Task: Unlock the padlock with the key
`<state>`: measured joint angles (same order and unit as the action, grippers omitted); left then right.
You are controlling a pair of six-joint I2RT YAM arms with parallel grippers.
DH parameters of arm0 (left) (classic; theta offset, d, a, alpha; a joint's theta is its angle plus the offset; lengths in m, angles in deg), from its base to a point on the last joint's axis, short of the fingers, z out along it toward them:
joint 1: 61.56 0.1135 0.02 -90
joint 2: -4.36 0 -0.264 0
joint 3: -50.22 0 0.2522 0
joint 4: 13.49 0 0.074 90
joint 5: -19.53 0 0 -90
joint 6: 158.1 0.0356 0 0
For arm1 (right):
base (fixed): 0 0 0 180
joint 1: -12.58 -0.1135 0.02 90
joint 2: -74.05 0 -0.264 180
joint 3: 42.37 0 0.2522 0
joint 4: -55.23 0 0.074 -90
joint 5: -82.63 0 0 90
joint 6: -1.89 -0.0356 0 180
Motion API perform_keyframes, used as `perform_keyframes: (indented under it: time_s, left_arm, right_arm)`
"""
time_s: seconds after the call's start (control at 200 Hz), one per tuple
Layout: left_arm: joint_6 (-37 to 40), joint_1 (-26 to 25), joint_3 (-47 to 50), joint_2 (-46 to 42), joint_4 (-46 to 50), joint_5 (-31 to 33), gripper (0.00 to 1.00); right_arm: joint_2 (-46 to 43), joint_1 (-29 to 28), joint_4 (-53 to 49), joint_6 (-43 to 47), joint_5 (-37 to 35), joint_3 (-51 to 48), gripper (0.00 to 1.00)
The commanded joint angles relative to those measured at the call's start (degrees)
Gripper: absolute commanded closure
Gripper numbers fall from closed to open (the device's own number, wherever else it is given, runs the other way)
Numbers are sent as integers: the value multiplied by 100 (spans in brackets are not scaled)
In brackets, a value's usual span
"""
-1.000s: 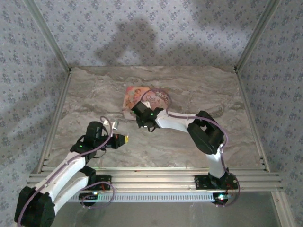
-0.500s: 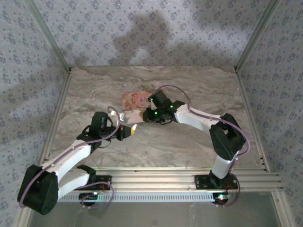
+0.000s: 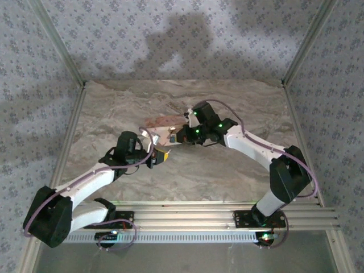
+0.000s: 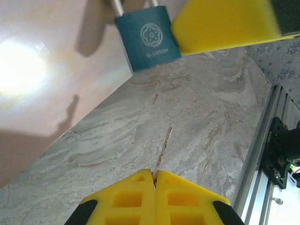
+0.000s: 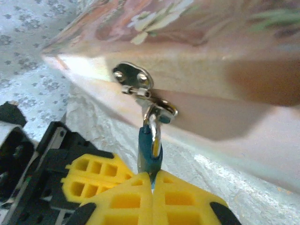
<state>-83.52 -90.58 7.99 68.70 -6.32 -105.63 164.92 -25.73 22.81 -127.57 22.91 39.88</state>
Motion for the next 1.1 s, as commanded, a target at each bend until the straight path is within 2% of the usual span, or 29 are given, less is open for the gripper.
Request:
perform_keyframes:
  time_s: [0.0, 0.175, 0.26, 0.375, 0.48, 0.55, 0.61, 0.65, 0.754, 0.849, 1.094]
  left_arm:
    - [210, -20, -136, 45, -424, -140, 100]
    - [150, 95, -45, 228, -637, -184, 100]
    - [95, 148, -29, 165, -466, -112, 100]
    - [-94, 248, 100, -293, 14, 428, 100]
    - [-289, 365, 233, -863, 593, 914, 100]
    - [-362, 394, 278, -1233, 1009, 1271, 100]
    - [-466, 413, 321, -1476, 1281, 1534, 100]
    - [-564, 430, 360, -1602, 1405, 1694, 100]
    - [-868, 458, 502, -1786, 1493, 1955, 100]
    - [-1047, 467, 595, -1835, 1461, 2000, 100]
    - [-1018, 484, 656, -1949, 1588, 2014, 100]
  right_arm:
    - [-131, 69, 23, -25, 459, 34, 100]
    - [-71, 81, 45, -69, 255, -105, 100]
    - [-47, 15, 30, -16, -142, -201, 100]
    - [-119, -395, -282, 275, -1306, -175, 100]
    - [-170, -1067, -298, 269, -2753, -309, 100]
    - [-132, -1544, -240, -20, -3715, -419, 90]
    - [11, -1915, -199, -153, -4360, -441, 74]
    - [228, -2137, -281, -373, -4778, -358, 67]
    - [893, -2436, -734, -1086, -5386, 81, 48]
    - [1493, -2532, -767, -1382, -5664, 430, 45]
    - [2321, -2464, -645, -1372, -5959, 996, 46]
